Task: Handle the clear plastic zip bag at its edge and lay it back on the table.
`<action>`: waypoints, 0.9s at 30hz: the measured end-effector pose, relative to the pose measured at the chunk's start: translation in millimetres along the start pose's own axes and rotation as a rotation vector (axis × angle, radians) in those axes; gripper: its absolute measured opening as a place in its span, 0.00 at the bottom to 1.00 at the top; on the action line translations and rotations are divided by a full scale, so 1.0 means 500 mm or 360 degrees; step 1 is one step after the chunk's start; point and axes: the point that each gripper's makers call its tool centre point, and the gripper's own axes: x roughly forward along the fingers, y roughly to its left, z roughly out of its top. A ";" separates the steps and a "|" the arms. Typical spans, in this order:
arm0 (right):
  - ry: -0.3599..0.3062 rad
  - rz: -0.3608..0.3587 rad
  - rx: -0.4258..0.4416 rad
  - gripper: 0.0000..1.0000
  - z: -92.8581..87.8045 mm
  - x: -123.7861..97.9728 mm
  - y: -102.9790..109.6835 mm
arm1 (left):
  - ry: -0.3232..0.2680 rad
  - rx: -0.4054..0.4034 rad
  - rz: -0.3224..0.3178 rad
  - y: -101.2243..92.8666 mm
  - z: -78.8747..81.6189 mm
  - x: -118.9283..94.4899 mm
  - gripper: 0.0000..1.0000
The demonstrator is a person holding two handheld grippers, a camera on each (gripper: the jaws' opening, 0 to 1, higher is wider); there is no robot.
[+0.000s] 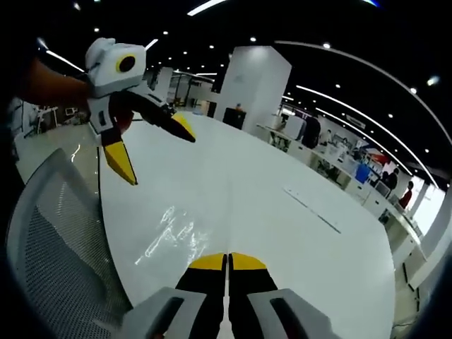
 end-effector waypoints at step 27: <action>-0.0023 0.0150 -0.0183 0.00 0.011 0.006 0.053 | 0.0126 0.0268 -0.0255 -0.028 -0.003 0.082 0.43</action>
